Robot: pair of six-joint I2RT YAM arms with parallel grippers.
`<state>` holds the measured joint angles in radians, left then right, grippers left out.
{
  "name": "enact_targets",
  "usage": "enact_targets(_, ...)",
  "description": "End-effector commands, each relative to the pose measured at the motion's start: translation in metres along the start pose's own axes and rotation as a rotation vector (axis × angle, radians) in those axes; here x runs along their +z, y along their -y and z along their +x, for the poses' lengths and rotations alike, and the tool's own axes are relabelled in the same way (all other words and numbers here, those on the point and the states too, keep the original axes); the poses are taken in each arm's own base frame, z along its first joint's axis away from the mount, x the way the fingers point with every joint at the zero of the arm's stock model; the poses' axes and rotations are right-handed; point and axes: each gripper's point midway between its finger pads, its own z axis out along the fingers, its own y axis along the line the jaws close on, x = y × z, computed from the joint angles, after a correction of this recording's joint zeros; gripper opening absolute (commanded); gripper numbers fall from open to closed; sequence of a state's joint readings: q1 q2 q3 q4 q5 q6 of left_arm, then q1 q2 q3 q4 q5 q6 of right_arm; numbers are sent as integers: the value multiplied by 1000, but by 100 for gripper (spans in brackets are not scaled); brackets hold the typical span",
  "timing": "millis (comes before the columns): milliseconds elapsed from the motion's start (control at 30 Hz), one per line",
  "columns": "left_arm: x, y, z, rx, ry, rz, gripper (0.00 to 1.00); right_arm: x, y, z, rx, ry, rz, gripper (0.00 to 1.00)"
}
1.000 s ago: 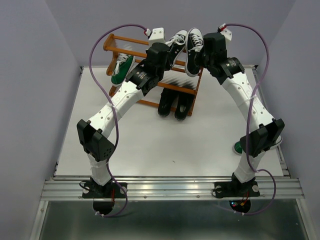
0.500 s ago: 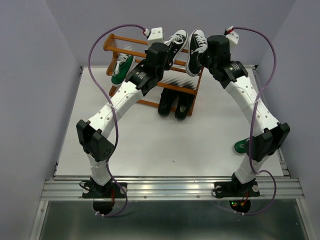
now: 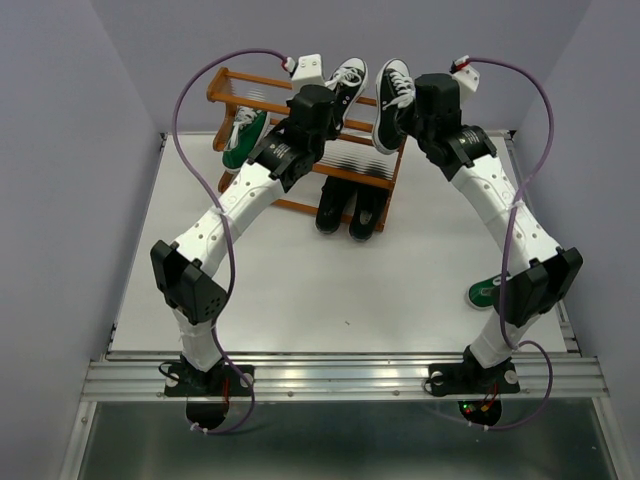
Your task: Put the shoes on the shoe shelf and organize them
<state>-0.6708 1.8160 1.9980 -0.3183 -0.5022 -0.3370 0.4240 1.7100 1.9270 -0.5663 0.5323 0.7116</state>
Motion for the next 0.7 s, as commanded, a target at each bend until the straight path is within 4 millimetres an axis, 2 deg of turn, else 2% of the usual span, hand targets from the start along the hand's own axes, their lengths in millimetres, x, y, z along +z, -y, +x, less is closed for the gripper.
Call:
enact_targets(0,-32,-7,-65,-132,156,23,0,0,-19,-25,59,62,-56,1)
enact_targets(133,-32,-4,-56,-145,134,45,0,10,-27,-14,51,29,-79,2)
enact_targets(167,-31,-3,-52,-148,124,48,0,11,-31,-10,47,10,-96,8)
enact_targets(233,-32,-2,-50,-152,114,61,0,13,-35,-5,44,-8,-113,14)
enact_targets(333,-34,-1,-46,-156,103,70,0,12,-39,-3,42,-24,-136,30)
enact_targets(433,-35,3,-47,-150,99,93,0,7,-43,-6,43,-24,-158,41)
enact_targets(467,-36,5,-51,-150,105,103,0,2,-45,-11,48,-19,-168,50)
enact_targets(567,-34,10,-51,-132,92,118,0,-10,-48,-23,54,-2,-191,64)
enact_targets(667,-34,13,-53,-121,85,126,0,-21,-48,-35,60,18,-203,71)
